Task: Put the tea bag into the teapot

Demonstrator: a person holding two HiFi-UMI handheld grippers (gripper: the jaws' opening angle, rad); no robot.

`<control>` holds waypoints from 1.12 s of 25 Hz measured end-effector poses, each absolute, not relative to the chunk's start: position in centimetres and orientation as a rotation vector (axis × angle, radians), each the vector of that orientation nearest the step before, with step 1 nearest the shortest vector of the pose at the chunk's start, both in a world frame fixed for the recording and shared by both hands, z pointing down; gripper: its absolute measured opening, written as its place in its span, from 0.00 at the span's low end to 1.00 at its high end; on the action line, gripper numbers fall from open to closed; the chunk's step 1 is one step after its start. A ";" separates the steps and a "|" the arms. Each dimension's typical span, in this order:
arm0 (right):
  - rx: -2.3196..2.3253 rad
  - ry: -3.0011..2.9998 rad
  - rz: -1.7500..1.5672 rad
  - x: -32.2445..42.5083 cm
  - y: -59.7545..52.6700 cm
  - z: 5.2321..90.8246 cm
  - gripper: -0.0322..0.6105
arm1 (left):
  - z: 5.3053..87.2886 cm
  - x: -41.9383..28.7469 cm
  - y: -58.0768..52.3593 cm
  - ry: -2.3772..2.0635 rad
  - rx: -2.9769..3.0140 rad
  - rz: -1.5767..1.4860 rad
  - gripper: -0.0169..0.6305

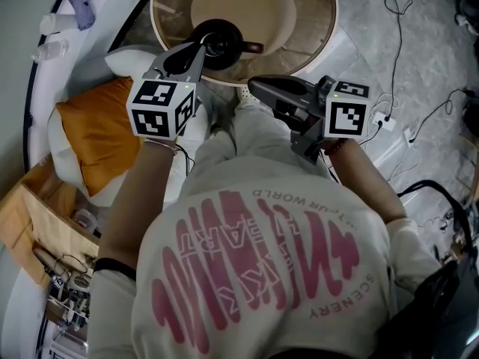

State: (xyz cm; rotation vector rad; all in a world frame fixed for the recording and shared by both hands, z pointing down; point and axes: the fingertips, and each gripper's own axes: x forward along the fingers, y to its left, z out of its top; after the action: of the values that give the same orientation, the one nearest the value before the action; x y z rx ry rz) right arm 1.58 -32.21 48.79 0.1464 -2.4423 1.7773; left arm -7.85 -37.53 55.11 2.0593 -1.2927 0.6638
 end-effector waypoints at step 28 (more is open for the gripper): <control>0.239 -2.863 1.342 -4.6 -26.8 32.5 0.06 | 35.3 -10.3 -25.7 -1.267 2.369 0.163 0.05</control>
State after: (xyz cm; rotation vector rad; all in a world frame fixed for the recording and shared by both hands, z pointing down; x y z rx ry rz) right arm -4.63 -26.84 32.45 0.2389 -2.8628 1.3425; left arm -10.34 -25.73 35.34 2.3686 -1.2666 0.1628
